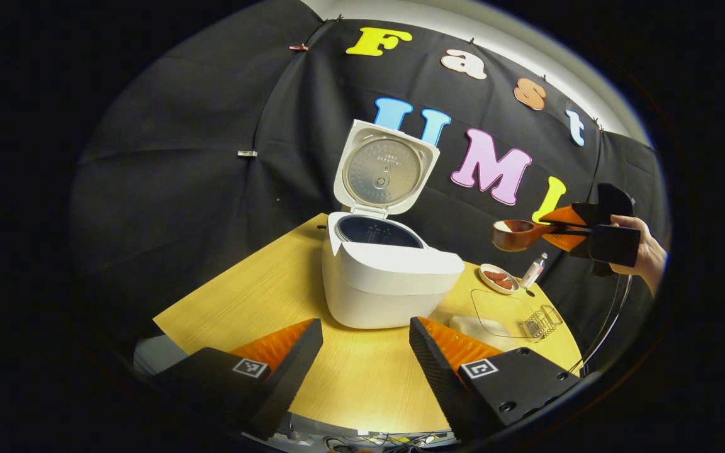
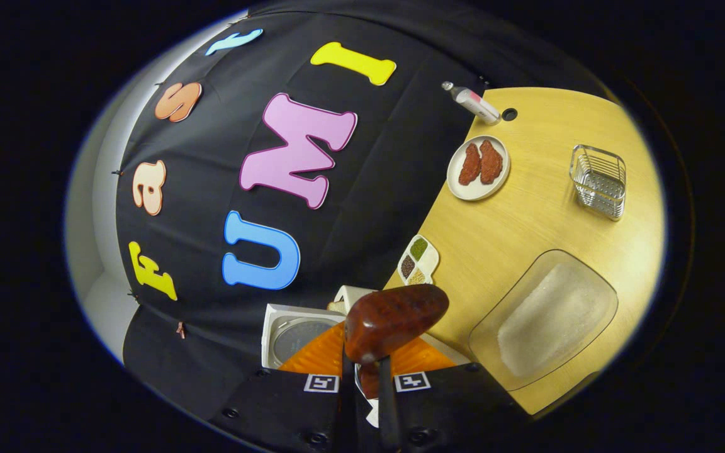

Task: Close the left gripper, press the button to open the rice cooker; take a wooden spoon from the chopstick holder with the right hand, scoop a spoonful of rice and pour it into the rice cooker, then put the wooden spoon back into the chopstick holder.

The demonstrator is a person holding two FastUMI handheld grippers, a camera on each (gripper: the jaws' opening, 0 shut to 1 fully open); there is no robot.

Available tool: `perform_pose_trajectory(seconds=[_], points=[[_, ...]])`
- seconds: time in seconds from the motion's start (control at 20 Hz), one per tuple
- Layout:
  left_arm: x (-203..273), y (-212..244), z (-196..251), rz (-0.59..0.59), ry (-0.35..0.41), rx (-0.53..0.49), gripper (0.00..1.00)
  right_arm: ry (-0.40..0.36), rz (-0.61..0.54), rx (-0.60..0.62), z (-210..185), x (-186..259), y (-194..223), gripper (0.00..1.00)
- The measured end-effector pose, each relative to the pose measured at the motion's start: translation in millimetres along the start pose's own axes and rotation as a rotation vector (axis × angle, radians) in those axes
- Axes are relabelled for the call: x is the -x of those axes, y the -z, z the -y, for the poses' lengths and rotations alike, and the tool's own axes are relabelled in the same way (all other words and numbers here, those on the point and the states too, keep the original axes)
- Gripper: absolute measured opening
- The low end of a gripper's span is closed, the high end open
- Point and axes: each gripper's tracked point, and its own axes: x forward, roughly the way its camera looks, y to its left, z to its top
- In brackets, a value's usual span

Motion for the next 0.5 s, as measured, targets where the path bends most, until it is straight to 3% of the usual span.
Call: perform_pose_trajectory(seconds=[0.5], points=[[3.4, -16.1, -4.8, 0.030, 0.010, -0.054, 0.96, -0.019, -0.108, 0.052, -41.5, -81.4, 83.4, 0.17]])
